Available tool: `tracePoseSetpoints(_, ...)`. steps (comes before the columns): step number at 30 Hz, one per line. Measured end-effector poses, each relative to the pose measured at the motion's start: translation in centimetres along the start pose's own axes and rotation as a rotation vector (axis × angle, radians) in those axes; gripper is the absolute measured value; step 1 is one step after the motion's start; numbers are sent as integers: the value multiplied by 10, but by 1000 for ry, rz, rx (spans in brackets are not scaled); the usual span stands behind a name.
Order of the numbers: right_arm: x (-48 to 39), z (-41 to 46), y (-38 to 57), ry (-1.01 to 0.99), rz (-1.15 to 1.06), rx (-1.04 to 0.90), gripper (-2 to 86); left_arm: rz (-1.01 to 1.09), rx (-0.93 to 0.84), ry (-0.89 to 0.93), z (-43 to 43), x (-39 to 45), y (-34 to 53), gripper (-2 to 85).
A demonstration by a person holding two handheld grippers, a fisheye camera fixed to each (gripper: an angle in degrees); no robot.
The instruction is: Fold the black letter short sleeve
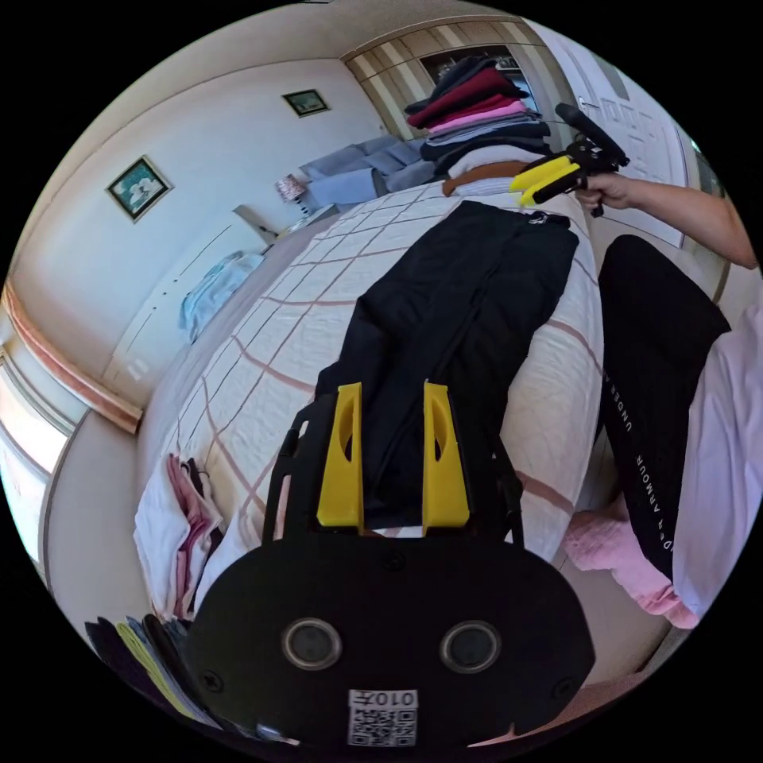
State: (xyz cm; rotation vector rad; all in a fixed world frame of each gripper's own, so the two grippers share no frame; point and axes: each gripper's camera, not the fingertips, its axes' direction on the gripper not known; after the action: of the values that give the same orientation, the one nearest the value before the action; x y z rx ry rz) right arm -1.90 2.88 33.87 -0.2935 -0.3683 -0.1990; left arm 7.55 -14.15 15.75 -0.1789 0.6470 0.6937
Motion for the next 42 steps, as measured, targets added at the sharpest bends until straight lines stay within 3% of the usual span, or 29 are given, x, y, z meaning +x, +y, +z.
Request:
tracePoseSetpoints(4,-4,31,-16,-4,-139,-119,123,60,-117,134,51,-6,-23,90)
tracePoseSetpoints(10,18,54,-30,-27,-113,-148,84,-113,-110,282,69,-38,-37,44)
tracePoseSetpoints(15,39,47,-60,-100,-250,-192,28,-147,-140,199,73,-58,-61,13)
tracePoseSetpoints(19,70,44,-107,-154,-300,-249,23,-175,-140,25,75,-97,-107,12)
tracePoseSetpoints(23,135,26,-196,-156,-95,-226,26,-412,-74,-88,80,-178,-154,39)
tracePoseSetpoints(26,186,2,-218,174,254,-66,30,-621,-106,-213,85,-215,-155,69)
tracePoseSetpoints(27,190,1,-217,184,278,-52,36,-643,-84,-228,81,-216,-152,72)
tracePoseSetpoints(31,169,15,-187,286,234,-115,89,-511,-31,-52,82,-169,-134,89)
tracePoseSetpoints(35,151,30,-118,47,267,-134,107,-394,-173,151,102,-82,-100,96)
tracePoseSetpoints(39,136,33,-62,-110,359,-115,111,-395,-73,197,81,-29,-70,98)
tracePoseSetpoints(42,135,57,-45,-276,419,-170,113,-427,-164,193,96,-11,-61,103)
